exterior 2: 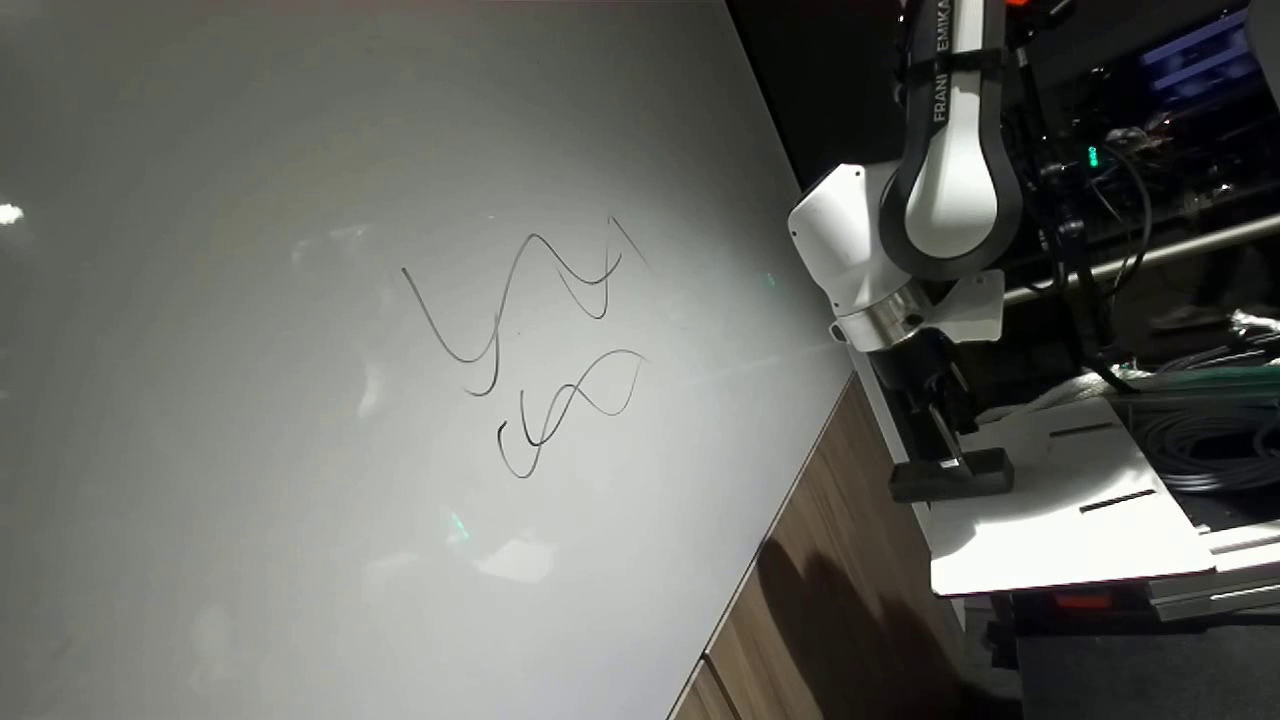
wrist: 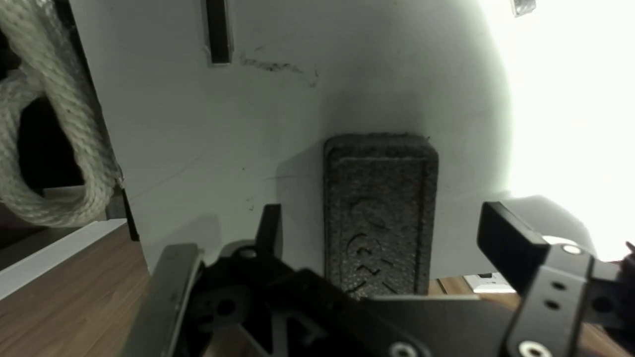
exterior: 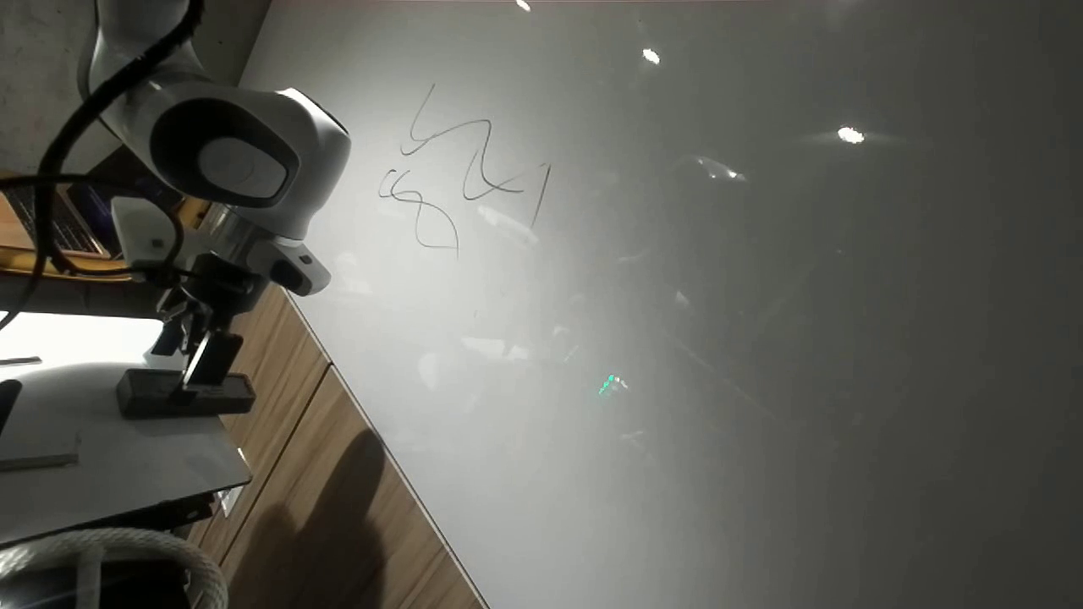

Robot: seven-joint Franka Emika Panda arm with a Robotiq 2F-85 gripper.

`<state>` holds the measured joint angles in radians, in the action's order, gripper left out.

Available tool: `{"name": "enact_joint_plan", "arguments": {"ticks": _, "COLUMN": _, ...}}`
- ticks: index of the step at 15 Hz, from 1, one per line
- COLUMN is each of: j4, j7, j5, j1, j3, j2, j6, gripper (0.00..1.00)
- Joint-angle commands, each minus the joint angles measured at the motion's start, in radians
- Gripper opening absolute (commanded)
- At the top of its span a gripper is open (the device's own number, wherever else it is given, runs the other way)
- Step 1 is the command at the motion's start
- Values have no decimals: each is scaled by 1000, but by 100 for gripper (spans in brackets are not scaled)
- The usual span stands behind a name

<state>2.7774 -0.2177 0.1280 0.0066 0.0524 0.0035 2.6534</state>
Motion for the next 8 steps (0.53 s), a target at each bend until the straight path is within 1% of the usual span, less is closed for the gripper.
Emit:
{"name": "enact_joint_plan", "arguments": {"ticks": 1, "j4": -1, "j7": 23, "j5": 6, "j1": 4, "j3": -15, "j2": 21, "j6": 32, "gripper": 100}}
{"name": "enact_joint_plan", "arguments": {"ticks": 2, "j4": -1, "j7": 25, "j5": 6, "j1": 4, "j3": -15, "j2": 24, "j6": 33, "gripper": 99}}
{"name": "enact_joint_plan", "arguments": {"ticks": 3, "j4": -1, "j7": 27, "j5": 6, "j1": 4, "j3": -16, "j2": 27, "j6": 34, "gripper": 83}}
{"name": "enact_joint_plan", "arguments": {"ticks": 4, "j4": -1, "j7": 28, "j5": 6, "j1": 4, "j3": -17, "j2": 30, "j6": 34, "gripper": 74}}
{"name": "enact_joint_plan", "arguments": {"ticks": 5, "j4": -1, "j7": 30, "j5": 5, "j1": 4, "j3": -17, "j2": 31, "j6": 34, "gripper": 72}}
{"name": "enact_joint_plan", "arguments": {"ticks": 8, "j4": -2, "j7": 36, "j5": 3, "j1": 4, "j3": -18, "j2": 32, "j6": 33, "gripper": 48}}
